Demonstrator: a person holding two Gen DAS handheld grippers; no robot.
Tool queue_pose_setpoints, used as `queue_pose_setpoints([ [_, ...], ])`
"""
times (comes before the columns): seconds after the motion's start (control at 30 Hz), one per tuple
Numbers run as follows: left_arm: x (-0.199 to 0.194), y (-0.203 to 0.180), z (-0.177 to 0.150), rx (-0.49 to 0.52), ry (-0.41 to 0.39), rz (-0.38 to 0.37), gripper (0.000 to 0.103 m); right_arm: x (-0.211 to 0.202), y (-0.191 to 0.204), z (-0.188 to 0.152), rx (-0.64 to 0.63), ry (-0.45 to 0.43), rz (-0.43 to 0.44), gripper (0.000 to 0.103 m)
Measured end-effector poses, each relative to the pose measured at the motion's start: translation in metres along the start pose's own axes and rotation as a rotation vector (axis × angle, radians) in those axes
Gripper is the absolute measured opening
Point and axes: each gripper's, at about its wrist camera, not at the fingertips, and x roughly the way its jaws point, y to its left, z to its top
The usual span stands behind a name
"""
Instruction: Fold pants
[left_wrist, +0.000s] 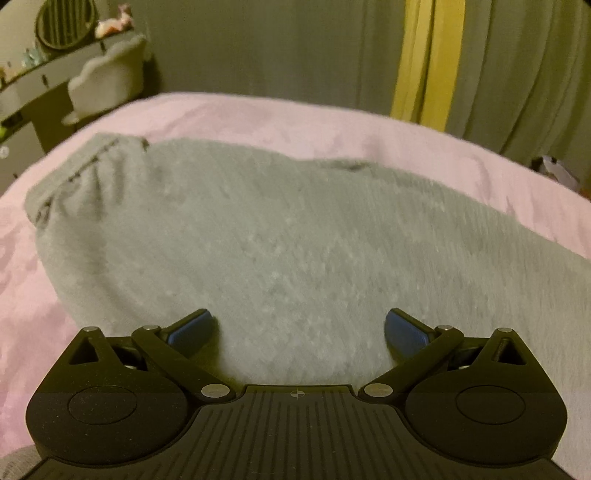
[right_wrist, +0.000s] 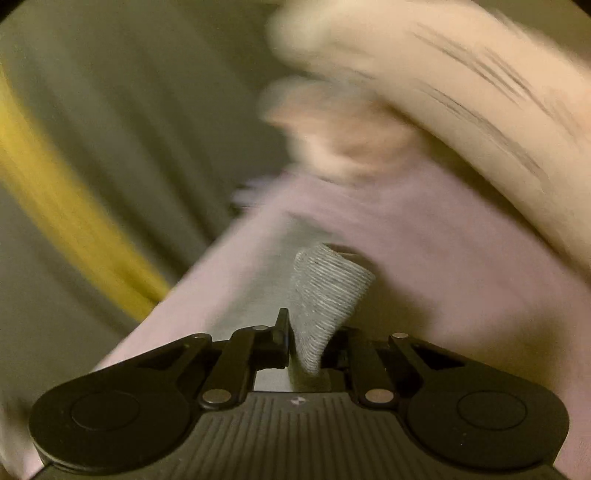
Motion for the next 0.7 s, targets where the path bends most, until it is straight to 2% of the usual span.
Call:
queue_pose_setpoints([
  [0.1, -0.01, 0.003, 0.001, -0.018, -0.058, 0.024, 0.103, -0.007, 0.092, -0.013, -0.228, 0.0, 0.204, 0.01],
  [0.17, -0.015, 0.006, 0.002, -0.031, -0.085, 0.03, 0.103, -0.004, 0.146, -0.044, -0.368, 0.057, 0.337, 0.011],
  [0.23, -0.02, 0.011, 0.002, -0.047, -0.107, 0.024, 0.103, 0.006, 0.179, -0.082, -0.457, 0.141, 0.422, 0.011],
  [0.3, -0.023, 0.014, 0.002, -0.06, -0.11, 0.007, 0.103, 0.03, 0.205, -0.133, -0.522, 0.294, 0.443, 0.011],
  [0.4, -0.022, 0.018, 0.002, -0.072, -0.095, 0.0, 0.103, 0.065, 0.22, -0.192, -0.587, 0.555, 0.385, 0.011],
  [0.5, -0.02, 0.02, 0.003, -0.076, -0.087, -0.023, 0.103, 0.045, 0.232, -0.205, -0.709, 0.495, 0.394, 0.012],
  [0.57, -0.017, 0.019, 0.003, -0.072, -0.084, -0.041, 0.103, 0.037, 0.231, -0.199, -0.685, 0.493, 0.426, 0.013],
  [0.6, -0.016, 0.019, 0.002, -0.071, -0.081, -0.045, 0.103, 0.036, 0.23, -0.196, -0.664, 0.506, 0.441, 0.016],
  [0.7, -0.012, 0.02, 0.002, -0.078, -0.064, -0.065, 0.103, 0.034, 0.223, -0.183, -0.534, 0.621, 0.515, 0.035],
])
